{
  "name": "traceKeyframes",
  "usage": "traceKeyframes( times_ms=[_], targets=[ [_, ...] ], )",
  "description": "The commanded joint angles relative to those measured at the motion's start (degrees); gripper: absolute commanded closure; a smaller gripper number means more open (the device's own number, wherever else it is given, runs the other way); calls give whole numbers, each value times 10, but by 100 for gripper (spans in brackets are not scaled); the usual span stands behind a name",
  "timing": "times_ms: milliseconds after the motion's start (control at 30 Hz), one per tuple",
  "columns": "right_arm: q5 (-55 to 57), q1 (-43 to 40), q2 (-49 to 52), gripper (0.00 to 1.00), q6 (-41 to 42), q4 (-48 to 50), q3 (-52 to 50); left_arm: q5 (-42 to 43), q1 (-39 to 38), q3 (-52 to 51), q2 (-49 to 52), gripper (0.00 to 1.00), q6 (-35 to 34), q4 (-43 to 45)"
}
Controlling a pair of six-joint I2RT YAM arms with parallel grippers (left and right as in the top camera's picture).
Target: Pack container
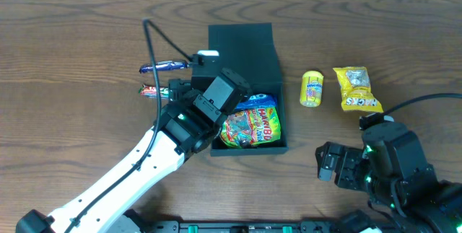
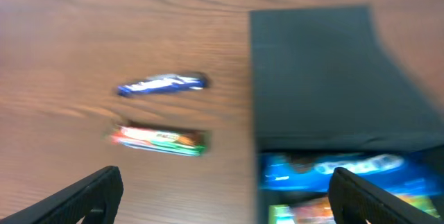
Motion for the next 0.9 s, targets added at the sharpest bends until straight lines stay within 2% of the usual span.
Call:
traceKeyframes(
  times_ms=[0,100,233,400,633,767,867],
  targets=[
    [32,-5,-1,1,-15,1,-3,-47,3,3,-1,5,127,-19],
    [65,-5,5,1,-18,16,-8,-11,6,3,-1,5,124,-35],
    [69,-5,43,9,-63,76,-20,46,6,3,-1,5,113,-42],
    [93,-35,144,7,-73,138,-20,89,6,3,-1,5,88,-42],
    [85,-188,280,9,-120,233,-20,106,6,3,-1,5,73,-61],
    [29,-309,336,9,-173,306,-20,124,6,3,-1,5,73,-63],
    [-1,-356,375,8,-183,342,-20,134,6,3,-1,5,70,-61]
  ],
)
